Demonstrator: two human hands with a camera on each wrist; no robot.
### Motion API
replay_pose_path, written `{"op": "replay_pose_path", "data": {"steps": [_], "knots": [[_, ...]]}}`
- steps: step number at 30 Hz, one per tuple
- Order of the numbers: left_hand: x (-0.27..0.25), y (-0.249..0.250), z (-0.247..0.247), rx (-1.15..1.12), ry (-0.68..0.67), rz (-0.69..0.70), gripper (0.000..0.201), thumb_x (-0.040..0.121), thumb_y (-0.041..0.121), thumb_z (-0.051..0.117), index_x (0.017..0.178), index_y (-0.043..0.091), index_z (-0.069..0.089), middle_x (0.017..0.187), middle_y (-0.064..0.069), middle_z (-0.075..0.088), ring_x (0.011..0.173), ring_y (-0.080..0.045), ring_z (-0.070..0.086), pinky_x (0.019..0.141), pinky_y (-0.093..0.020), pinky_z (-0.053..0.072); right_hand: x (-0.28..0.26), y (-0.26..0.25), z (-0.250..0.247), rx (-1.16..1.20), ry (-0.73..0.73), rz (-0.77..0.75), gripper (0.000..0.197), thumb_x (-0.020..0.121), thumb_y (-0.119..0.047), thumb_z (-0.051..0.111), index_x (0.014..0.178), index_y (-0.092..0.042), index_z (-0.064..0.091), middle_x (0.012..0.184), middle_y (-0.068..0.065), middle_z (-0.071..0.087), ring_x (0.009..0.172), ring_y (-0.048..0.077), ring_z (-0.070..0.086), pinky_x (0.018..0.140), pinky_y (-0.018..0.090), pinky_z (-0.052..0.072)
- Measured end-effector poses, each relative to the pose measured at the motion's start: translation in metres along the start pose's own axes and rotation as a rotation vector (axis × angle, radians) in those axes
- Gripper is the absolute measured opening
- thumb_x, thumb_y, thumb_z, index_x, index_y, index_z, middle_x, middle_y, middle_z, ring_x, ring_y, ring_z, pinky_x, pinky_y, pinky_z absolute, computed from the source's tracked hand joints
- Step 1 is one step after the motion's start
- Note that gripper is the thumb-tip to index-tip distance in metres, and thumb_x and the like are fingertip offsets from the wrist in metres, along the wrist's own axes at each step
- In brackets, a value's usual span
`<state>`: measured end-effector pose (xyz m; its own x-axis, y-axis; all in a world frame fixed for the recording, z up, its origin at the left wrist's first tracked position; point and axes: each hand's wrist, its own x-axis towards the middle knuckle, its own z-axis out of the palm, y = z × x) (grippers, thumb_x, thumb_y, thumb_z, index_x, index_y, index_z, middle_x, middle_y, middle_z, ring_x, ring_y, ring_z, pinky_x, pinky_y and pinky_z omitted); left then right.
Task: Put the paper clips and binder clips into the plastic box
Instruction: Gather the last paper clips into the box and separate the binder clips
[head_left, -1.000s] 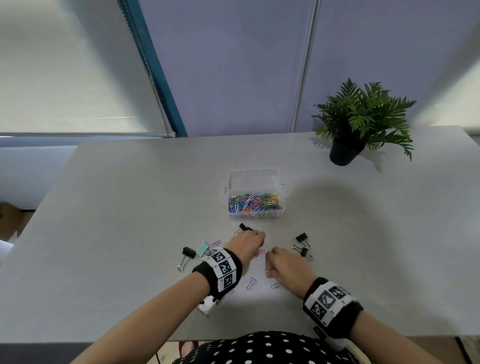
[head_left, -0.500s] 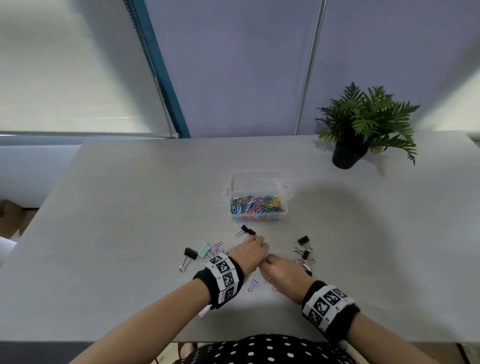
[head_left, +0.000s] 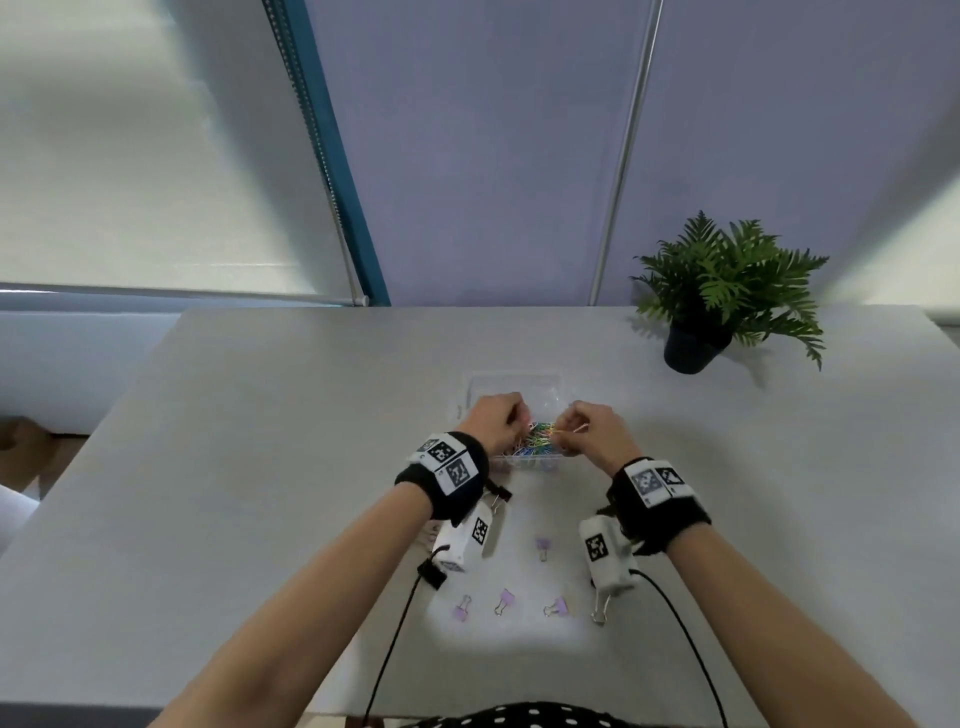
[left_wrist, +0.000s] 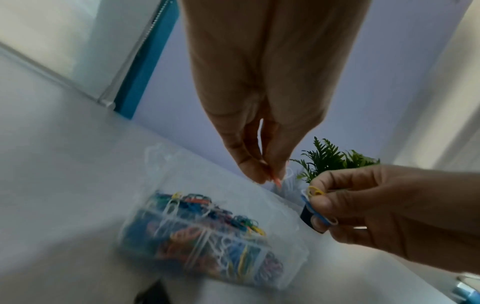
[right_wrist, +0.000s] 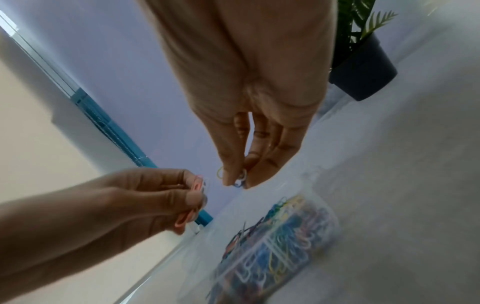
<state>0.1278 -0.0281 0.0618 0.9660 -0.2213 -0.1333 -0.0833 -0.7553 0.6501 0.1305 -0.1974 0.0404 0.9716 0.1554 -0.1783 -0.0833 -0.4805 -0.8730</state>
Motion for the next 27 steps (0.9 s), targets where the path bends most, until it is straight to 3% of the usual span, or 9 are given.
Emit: {"op": "replay_pose_path", "data": {"steps": [4, 8, 13, 15, 17, 20, 22, 25, 27], "knots": [[0.022, 0.000, 0.008, 0.061, -0.049, -0.072, 0.018, 0.086, -0.002, 0.046, 0.093, -0.002, 0.063, 0.103, -0.018, 0.068, 0.098, -0.030, 0.062, 0.081, -0.028, 0.044, 0.023, -0.009, 0.007, -0.195, 0.023, 0.022, 0.021, 0.072, 0.001, 0.067, 0.064, -0.016, 0.058, 0.062, 0.001, 0.057, 0.065, 0.022, 0.059, 0.069, 0.036, 0.054], [0.027, -0.013, 0.016, 0.028, -0.070, -0.130, 0.024, 0.085, -0.010, 0.045, 0.099, -0.005, 0.064, 0.102, -0.020, 0.068, 0.098, -0.031, 0.064, 0.089, -0.033, 0.049, 0.025, -0.010, 0.010, -0.351, -0.049, 0.006, 0.014, 0.079, 0.001, 0.056, 0.084, -0.003, 0.069, 0.082, 0.014, 0.067, 0.075, 0.020, 0.058, 0.082, 0.034, 0.051], [0.010, -0.012, 0.009, 0.001, -0.012, 0.046, 0.032, 0.086, -0.011, 0.041, 0.110, -0.002, 0.061, 0.109, -0.019, 0.067, 0.103, -0.029, 0.062, 0.097, -0.030, 0.046, 0.000, -0.007, -0.011, -0.290, -0.048, -0.120, 0.019, 0.081, 0.011, 0.052, 0.084, -0.001, 0.066, 0.079, 0.011, 0.065, 0.066, 0.019, 0.061, 0.060, 0.007, 0.046], [-0.012, -0.007, 0.013, 0.002, -0.022, 0.187, 0.035, 0.083, -0.012, 0.042, 0.108, 0.000, 0.063, 0.108, -0.016, 0.068, 0.101, -0.024, 0.063, 0.093, -0.025, 0.045, -0.022, 0.006, -0.023, -0.307, -0.103, -0.126, 0.023, 0.080, 0.012, 0.053, 0.078, -0.009, 0.062, 0.071, 0.004, 0.061, 0.056, 0.013, 0.057, 0.053, 0.005, 0.044], [-0.045, -0.003, 0.028, 0.046, -0.149, 0.384, 0.030, 0.084, -0.009, 0.046, 0.104, 0.004, 0.066, 0.103, -0.014, 0.068, 0.095, -0.024, 0.064, 0.089, -0.030, 0.050, -0.045, 0.027, -0.032, -0.443, -0.181, -0.090, 0.024, 0.079, 0.008, 0.056, 0.074, -0.016, 0.057, 0.067, -0.002, 0.056, 0.058, 0.012, 0.053, 0.057, 0.010, 0.041], [-0.097, -0.004, 0.067, 0.283, -0.437, 0.635, 0.020, 0.086, 0.010, 0.057, 0.104, 0.012, 0.065, 0.108, -0.011, 0.061, 0.097, -0.026, 0.059, 0.082, -0.037, 0.051, -0.077, 0.052, -0.031, -0.610, -0.272, -0.020, 0.012, 0.078, -0.009, 0.063, 0.081, -0.018, 0.056, 0.081, -0.003, 0.055, 0.079, 0.019, 0.055, 0.074, 0.029, 0.042], [-0.116, -0.013, 0.089, 0.412, -0.478, 0.731, 0.019, 0.083, 0.018, 0.062, 0.102, 0.014, 0.063, 0.105, -0.009, 0.060, 0.097, -0.025, 0.056, 0.077, -0.039, 0.051, -0.098, 0.060, -0.020, -0.622, -0.332, -0.019, 0.014, 0.079, -0.017, 0.063, 0.087, -0.019, 0.052, 0.089, -0.003, 0.051, 0.085, 0.018, 0.052, 0.078, 0.031, 0.041], [-0.123, -0.024, 0.096, 0.455, -0.427, 0.669, 0.016, 0.082, 0.011, 0.061, 0.097, 0.013, 0.058, 0.101, -0.007, 0.057, 0.093, -0.023, 0.055, 0.073, -0.036, 0.054, -0.129, 0.070, 0.004, -0.753, -0.372, -0.096, 0.027, 0.080, -0.022, 0.059, 0.104, -0.015, 0.049, 0.109, 0.000, 0.046, 0.101, 0.019, 0.049, 0.080, 0.034, 0.044], [-0.123, -0.030, 0.088, 0.444, -0.373, 0.528, 0.016, 0.087, 0.003, 0.052, 0.102, 0.009, 0.055, 0.107, -0.011, 0.053, 0.091, -0.024, 0.053, 0.073, -0.033, 0.050, -0.141, 0.076, 0.015, -0.813, -0.375, -0.136, 0.025, 0.080, -0.021, 0.057, 0.101, -0.017, 0.045, 0.114, 0.001, 0.042, 0.105, 0.019, 0.046, 0.077, 0.035, 0.047]]}}
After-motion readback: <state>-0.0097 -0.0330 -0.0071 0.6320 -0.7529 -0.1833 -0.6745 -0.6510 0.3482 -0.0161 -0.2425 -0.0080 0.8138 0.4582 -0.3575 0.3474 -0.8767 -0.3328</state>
